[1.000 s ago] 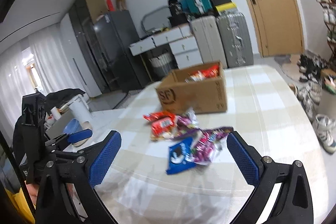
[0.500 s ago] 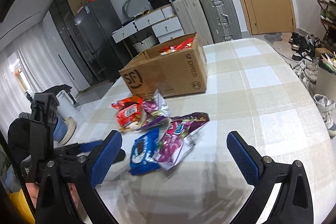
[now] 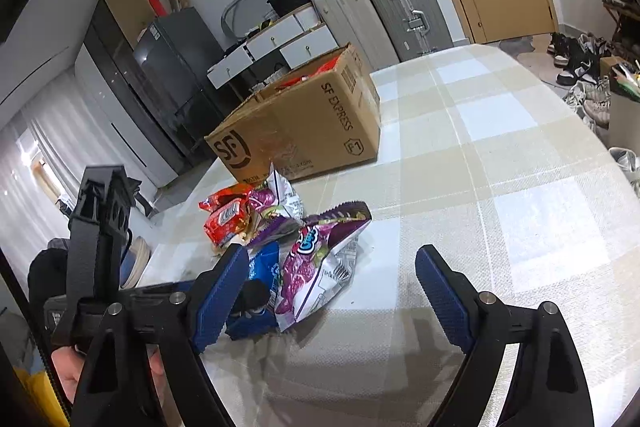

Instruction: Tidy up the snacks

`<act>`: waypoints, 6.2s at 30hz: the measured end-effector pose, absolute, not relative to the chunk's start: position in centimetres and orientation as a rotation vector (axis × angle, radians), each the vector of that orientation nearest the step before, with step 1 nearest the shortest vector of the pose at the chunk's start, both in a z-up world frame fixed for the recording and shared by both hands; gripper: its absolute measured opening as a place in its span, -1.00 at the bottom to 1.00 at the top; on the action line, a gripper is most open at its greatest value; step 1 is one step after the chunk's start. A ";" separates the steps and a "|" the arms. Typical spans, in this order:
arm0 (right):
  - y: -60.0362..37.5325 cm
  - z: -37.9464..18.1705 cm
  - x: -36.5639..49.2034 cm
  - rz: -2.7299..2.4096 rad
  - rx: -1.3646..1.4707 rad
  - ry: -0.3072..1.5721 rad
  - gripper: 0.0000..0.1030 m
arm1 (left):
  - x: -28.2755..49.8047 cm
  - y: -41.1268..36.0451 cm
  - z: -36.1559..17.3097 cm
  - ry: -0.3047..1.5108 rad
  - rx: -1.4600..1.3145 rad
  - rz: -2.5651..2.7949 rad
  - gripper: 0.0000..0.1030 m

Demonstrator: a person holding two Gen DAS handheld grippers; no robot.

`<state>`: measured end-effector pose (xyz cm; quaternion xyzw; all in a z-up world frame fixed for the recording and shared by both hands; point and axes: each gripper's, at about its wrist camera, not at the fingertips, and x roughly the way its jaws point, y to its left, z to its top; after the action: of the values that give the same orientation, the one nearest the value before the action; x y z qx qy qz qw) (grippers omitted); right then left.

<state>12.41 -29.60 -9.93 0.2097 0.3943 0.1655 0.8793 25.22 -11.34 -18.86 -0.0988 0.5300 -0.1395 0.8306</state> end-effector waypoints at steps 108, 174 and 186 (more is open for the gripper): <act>-23.8 5.2 12.3 0.507 0.318 0.709 -0.37 | 11.2 4.8 2.3 0.619 -0.331 -0.368 -0.79; -27.8 -2.9 17.4 0.561 0.534 0.769 -0.37 | 24.0 -1.2 -10.3 0.993 -0.240 -0.255 0.51; -27.9 -2.7 17.0 0.570 0.537 0.763 -0.37 | 25.7 -1.6 -11.9 1.041 -0.115 -0.128 0.55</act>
<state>17.03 -27.92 -2.68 0.2553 0.3630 0.2710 0.8542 25.71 -1.55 -11.95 -0.0549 0.4968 -0.0612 0.8640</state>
